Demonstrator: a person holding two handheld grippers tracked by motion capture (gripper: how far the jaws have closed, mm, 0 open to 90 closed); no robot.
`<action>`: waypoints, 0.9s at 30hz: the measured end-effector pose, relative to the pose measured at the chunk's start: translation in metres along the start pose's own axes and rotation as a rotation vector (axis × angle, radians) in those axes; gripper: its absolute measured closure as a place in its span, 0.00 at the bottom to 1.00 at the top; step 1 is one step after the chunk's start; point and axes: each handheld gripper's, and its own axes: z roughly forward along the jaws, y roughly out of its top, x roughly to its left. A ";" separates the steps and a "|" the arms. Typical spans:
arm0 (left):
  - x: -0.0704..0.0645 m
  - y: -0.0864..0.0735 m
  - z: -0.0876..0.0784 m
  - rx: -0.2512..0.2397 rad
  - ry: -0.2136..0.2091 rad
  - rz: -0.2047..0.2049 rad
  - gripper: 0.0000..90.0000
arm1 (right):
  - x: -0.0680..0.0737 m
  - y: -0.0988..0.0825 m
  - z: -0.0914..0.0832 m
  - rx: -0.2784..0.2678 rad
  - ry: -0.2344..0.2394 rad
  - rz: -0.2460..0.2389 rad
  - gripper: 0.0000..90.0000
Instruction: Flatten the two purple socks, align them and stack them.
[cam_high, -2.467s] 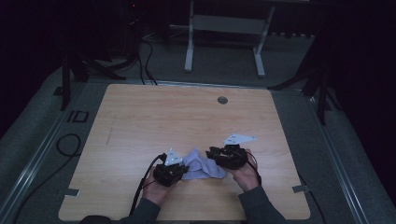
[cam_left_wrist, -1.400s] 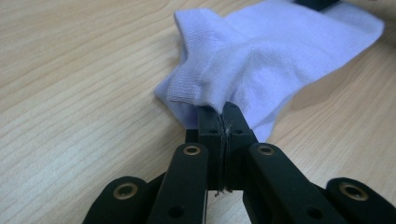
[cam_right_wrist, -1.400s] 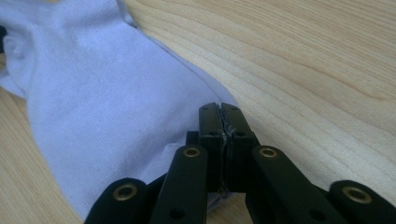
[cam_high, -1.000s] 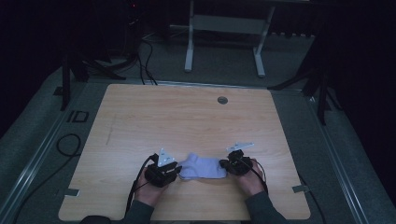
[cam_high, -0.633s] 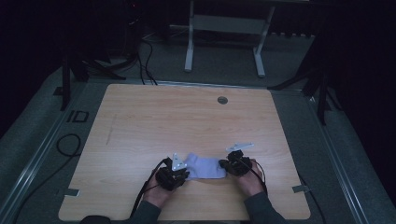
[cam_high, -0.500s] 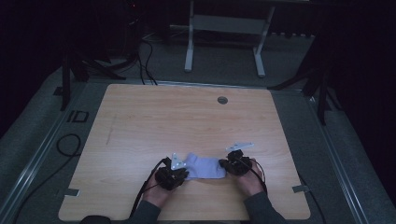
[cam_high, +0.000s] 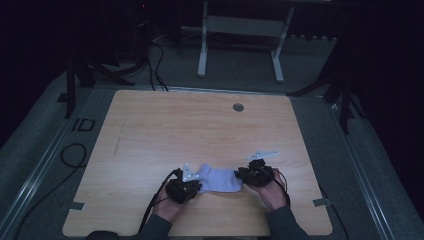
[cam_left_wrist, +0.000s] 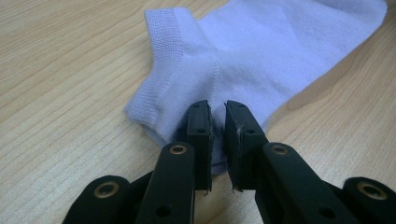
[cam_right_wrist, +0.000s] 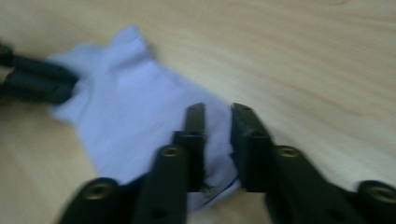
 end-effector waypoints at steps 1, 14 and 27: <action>0.000 0.000 0.000 -0.001 0.000 -0.001 0.90 | 0.002 -0.001 0.000 0.013 0.003 -0.010 0.71; 0.002 0.000 0.000 0.000 -0.014 -0.003 0.90 | 0.009 0.004 -0.013 0.010 -0.090 -0.047 1.00; 0.004 -0.001 -0.005 -0.027 -0.016 0.000 0.86 | -0.011 -0.002 -0.014 -0.049 -0.133 0.030 0.78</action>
